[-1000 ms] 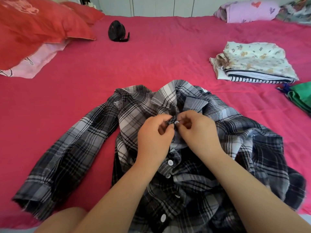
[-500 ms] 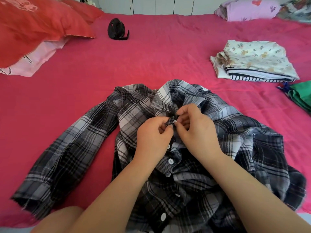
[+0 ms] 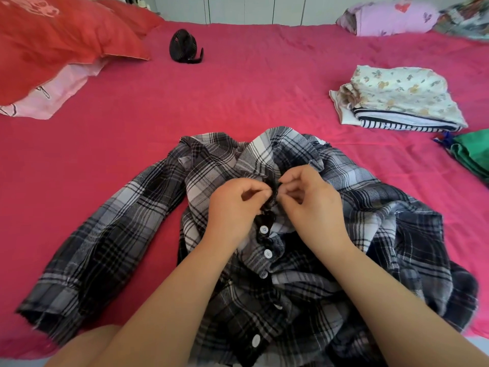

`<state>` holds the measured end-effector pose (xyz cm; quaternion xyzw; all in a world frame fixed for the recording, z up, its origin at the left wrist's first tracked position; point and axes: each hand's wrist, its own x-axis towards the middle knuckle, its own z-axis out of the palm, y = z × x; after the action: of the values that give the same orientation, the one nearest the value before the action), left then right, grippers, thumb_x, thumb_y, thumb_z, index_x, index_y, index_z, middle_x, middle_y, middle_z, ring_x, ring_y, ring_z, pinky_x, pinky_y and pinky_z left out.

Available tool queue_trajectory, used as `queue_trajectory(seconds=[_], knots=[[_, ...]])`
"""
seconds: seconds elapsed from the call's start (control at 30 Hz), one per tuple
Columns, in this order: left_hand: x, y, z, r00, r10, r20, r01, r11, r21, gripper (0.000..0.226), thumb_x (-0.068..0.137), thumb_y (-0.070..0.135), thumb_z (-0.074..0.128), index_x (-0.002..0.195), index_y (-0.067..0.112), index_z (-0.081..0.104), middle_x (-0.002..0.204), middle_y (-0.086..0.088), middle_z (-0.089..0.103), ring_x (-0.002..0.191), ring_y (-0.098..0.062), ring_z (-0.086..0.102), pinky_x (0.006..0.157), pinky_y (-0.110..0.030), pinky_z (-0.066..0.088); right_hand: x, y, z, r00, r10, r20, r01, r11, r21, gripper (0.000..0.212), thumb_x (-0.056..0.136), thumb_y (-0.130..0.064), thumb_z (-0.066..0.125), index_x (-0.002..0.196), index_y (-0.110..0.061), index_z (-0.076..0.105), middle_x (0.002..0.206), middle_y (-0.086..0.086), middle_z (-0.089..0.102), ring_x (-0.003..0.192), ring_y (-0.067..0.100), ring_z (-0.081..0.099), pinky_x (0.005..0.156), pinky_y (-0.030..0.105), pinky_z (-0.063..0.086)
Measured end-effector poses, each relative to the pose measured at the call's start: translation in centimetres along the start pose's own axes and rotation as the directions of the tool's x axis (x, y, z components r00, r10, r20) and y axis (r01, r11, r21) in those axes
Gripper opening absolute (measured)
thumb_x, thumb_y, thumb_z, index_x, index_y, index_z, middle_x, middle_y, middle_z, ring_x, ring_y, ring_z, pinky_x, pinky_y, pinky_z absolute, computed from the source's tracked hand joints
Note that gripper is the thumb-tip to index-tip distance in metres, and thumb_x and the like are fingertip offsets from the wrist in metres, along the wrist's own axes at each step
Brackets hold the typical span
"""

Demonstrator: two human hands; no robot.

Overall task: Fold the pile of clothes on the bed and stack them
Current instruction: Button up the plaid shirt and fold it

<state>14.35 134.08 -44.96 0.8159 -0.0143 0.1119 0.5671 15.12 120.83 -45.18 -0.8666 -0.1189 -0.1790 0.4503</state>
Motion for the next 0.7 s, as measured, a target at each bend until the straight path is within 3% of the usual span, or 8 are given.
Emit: queue_trajectory(seconds=[0.07, 0.13, 0.2, 0.27, 0.37, 0.47, 0.57, 0.7], knots=[[0.1, 0.0, 0.0, 1.0, 0.013, -0.008, -0.013, 1.0, 0.008, 0.03, 0.082, 0.012, 0.068, 0.069, 0.039, 0.062, 0.072, 0.012, 0.066, 0.062, -0.003, 0.063, 0.06, -0.02, 0.054, 0.0, 0.1, 0.1, 0.999, 0.045, -0.012, -0.044, 0.998, 0.052, 0.037, 0.076, 0.0, 0.066, 0.084, -0.032, 0.049, 0.067, -0.019, 0.06, 0.072, -0.005, 0.06, 0.067, 0.004, 0.044], [0.1, -0.3, 0.2, 0.999, 0.041, -0.034, -0.039, 0.997, 0.07, 0.03, 0.081, 0.014, 0.069, 0.068, 0.04, 0.061, 0.071, 0.012, 0.066, 0.066, -0.008, 0.065, 0.068, -0.032, 0.056, -0.1, 0.1, 0.3, 0.993, 0.114, -0.012, -0.112, 0.986, 0.124, 0.037, 0.078, -0.001, 0.066, 0.08, -0.035, 0.049, 0.066, -0.018, 0.062, 0.065, -0.007, 0.061, 0.063, 0.004, 0.044], [0.0, -0.3, 0.4, 0.994, 0.087, -0.064, -0.078, 0.988, 0.136, 0.021, 0.081, 0.015, 0.069, 0.071, 0.033, 0.066, 0.071, 0.014, 0.064, 0.07, -0.01, 0.065, 0.072, -0.036, 0.056, -0.1, 0.3, 0.5, 0.981, 0.193, -0.007, -0.188, 0.963, 0.193, 0.033, 0.08, -0.004, 0.065, 0.08, -0.035, 0.052, 0.068, -0.014, 0.065, 0.064, -0.004, 0.063, 0.065, 0.01, 0.048], [0.0, -0.4, 0.8, 0.987, 0.133, -0.09, -0.117, 0.98, 0.162, 0.009, 0.079, 0.014, 0.07, 0.076, 0.022, 0.071, 0.07, 0.018, 0.061, 0.071, -0.008, 0.063, 0.072, -0.033, 0.055, -0.1, 0.4, 0.6, 0.96, 0.28, 0.013, -0.273, 0.923, 0.272, 0.027, 0.081, -0.007, 0.063, 0.082, -0.033, 0.055, 0.073, -0.009, 0.069, 0.069, 0.004, 0.066, 0.071, 0.023, 0.054], [-0.2, -0.6, 1.4, 0.967, 0.239, -0.094, -0.206, 0.941, 0.267, 0.008, 0.078, 0.011, 0.069, 0.077, 0.018, 0.071, 0.07, 0.019, 0.053, 0.07, -0.003, 0.056, 0.07, -0.016, 0.047, 0.2, 0.5, 0.9, 0.918, 0.392, 0.059, -0.381, 0.833, 0.402, 0.017, 0.082, -0.013, 0.065, 0.082, -0.028, 0.057, 0.07, -0.007, 0.068, 0.063, 0.009, 0.064, 0.071, 0.036, 0.054], [-0.4, -0.8, 1.9, 0.948, 0.307, -0.079, -0.26, 0.895, 0.362, 0.008, 0.081, 0.009, 0.065, 0.079, 0.015, 0.07, 0.078, 0.013, 0.052, 0.069, -0.001, 0.045, 0.067, -0.001, 0.034, 0.5, 0.5, 0.9, 0.907, 0.412, 0.082, -0.406, 0.81, 0.422, 0.011, 0.083, -0.017, 0.066, 0.082, -0.025, 0.06, 0.065, -0.009, 0.065, 0.063, 0.009, 0.061, 0.073, 0.037, 0.053], [-0.5, -1.0, 2.0, 0.949, 0.304, -0.084, -0.255, 0.896, 0.365, 0.007, 0.083, 0.009, 0.064, 0.081, 0.014, 0.07, 0.08, 0.01, 0.052, 0.069, -0.001, 0.044, 0.068, -0.001, 0.034, 0.7, 0.3, 0.7, 0.913, 0.385, 0.137, -0.406, 0.816, 0.411, 0.009, 0.085, -0.013, 0.063, 0.081, -0.021, 0.063, 0.071, -0.003, 0.064, 0.07, 0.013, 0.06, 0.073, 0.036, 0.052], [-0.5, -1.1, 2.0, 0.952, 0.277, -0.132, -0.224, 0.921, 0.318, 0.005, 0.081, 0.012, 0.068, 0.082, 0.015, 0.071, 0.08, 0.014, 0.052, 0.071, -0.001, 0.05, 0.069, -0.009, 0.04, 0.7, 0.4, 0.4, 0.894, 0.393, 0.217, -0.447, 0.739, 0.505, 0.02, 0.088, -0.003, 0.057, 0.076, -0.017, 0.064, 0.065, -0.002, 0.056, 0.057, 0.005, 0.054, 0.054, 0.015, 0.048]])
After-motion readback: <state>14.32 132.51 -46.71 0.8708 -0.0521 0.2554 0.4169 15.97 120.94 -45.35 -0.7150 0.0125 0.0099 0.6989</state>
